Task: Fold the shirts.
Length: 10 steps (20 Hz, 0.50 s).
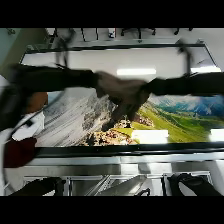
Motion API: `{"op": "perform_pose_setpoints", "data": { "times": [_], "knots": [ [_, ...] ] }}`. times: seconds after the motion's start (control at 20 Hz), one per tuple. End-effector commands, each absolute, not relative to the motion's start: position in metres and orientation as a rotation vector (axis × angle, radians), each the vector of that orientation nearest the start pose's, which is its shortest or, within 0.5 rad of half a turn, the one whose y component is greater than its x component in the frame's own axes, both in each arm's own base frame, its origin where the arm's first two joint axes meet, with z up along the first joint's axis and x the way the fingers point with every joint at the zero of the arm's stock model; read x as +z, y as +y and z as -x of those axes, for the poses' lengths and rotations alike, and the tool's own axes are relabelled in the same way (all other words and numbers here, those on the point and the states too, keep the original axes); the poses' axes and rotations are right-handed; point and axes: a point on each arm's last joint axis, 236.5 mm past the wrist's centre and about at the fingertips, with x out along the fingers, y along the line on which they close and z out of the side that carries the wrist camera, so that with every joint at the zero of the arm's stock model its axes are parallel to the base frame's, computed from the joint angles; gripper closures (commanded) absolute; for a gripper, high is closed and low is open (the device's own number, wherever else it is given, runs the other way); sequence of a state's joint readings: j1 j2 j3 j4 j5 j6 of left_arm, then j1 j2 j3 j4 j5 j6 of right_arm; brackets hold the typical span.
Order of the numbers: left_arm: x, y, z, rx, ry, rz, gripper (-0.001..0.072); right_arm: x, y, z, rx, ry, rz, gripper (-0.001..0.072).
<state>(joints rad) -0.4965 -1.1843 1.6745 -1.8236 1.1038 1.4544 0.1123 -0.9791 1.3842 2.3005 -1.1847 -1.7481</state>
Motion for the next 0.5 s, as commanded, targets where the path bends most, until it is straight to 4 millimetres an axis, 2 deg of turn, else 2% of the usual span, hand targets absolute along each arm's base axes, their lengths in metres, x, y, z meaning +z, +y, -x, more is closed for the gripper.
{"op": "perform_pose_setpoints", "data": {
  "times": [0.0, 0.05, 0.1, 0.15, 0.2, 0.3, 0.35, 0.45],
  "knots": [
    [0.434, -0.216, -0.261, -0.705, 0.382, 0.176, 0.0689, 0.431, 0.148, -0.232, 0.658, 0.265, -0.111, 0.0687],
    [0.459, -0.211, -0.232, -0.744, 0.332, 0.208, 0.0689, 0.454, 0.141, -0.210, 0.633, 0.185, -0.073, 0.0687],
    [0.476, -0.205, -0.212, -0.772, 0.289, 0.232, 0.0689, 0.469, 0.136, -0.192, 0.610, 0.128, -0.046, 0.0686],
    [0.488, -0.195, -0.202, -0.765, 0.251, 0.238, 0.0689, 0.476, 0.131, -0.185, 0.588, 0.100, -0.028, 0.0686],
    [0.493, -0.182, -0.204, -0.715, 0.230, 0.247, 0.0689, 0.473, 0.128, -0.186, 0.574, 0.108, -0.021, 0.0686],
    [0.476, -0.169, -0.222, -0.614, 0.278, 0.220, 0.0688, 0.447, 0.132, -0.205, 0.590, 0.228, -0.032, 0.0685],
    [0.458, -0.170, -0.236, -0.571, 0.340, 0.187, 0.0688, 0.428, 0.139, -0.219, 0.627, 0.313, -0.048, 0.0685],
    [0.400, -0.181, -0.280, -0.490, 0.521, 0.086, 0.0688, 0.384, 0.158, -0.252, 0.715, 0.498, -0.120, 0.0685]
  ]
}}
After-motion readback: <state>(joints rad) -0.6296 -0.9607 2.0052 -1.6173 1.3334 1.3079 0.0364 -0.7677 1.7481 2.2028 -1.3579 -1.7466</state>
